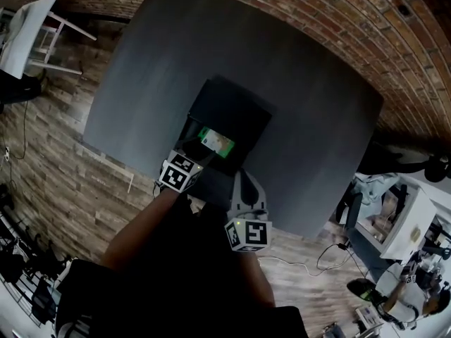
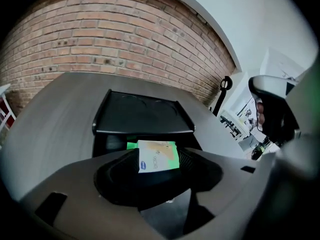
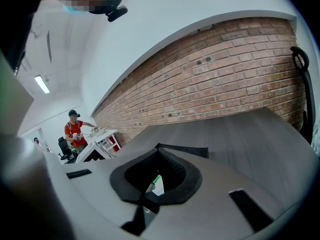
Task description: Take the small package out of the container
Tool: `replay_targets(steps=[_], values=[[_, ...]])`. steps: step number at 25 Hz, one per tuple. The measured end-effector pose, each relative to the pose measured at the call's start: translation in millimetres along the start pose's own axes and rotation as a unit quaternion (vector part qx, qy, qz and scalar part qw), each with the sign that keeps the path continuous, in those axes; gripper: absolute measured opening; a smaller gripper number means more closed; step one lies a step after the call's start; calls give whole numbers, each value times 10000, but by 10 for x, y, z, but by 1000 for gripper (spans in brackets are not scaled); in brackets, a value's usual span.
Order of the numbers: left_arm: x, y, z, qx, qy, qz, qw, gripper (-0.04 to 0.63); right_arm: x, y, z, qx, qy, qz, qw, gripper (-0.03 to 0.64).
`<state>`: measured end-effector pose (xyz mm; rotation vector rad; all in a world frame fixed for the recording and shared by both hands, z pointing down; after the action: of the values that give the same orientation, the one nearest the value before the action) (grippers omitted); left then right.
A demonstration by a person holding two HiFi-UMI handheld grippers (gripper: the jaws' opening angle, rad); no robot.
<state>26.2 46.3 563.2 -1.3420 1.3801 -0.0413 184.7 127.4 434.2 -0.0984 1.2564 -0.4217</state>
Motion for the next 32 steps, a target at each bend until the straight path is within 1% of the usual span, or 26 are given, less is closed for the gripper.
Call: replay_targets(steps=[8,13,17,26,32], values=[[-63,-235,-62,19,37,-390,9992,282,-66,-64,120,-53,-109,-111,9999,25],[-94,-323,-69,37,52,-524,9986,311,-79,-87,156,-113,-164,-170,9997,25],[-107,-373,-94,105,61,-705,9974,316,-79,-102,196,-106,-188,-164,9996,25],[-140,-487,-93,-1,19,-1235,9923,316,-78,-144,237,-134,-240,-184,9995,25],[-113,-534,-70,-65,-26,-1427,9897,316,-72,-155,275,-155,-264,-169,9994,24]])
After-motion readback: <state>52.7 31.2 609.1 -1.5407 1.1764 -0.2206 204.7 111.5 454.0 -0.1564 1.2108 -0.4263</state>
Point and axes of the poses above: the fingertips, and each gripper's own axes: y backward along the fingers, z to its right, x out of its top, the point moved 8 cm from there along y, backward along the fingers, and after that the axes turned 7 degrees about z, right-handed, at the moved point
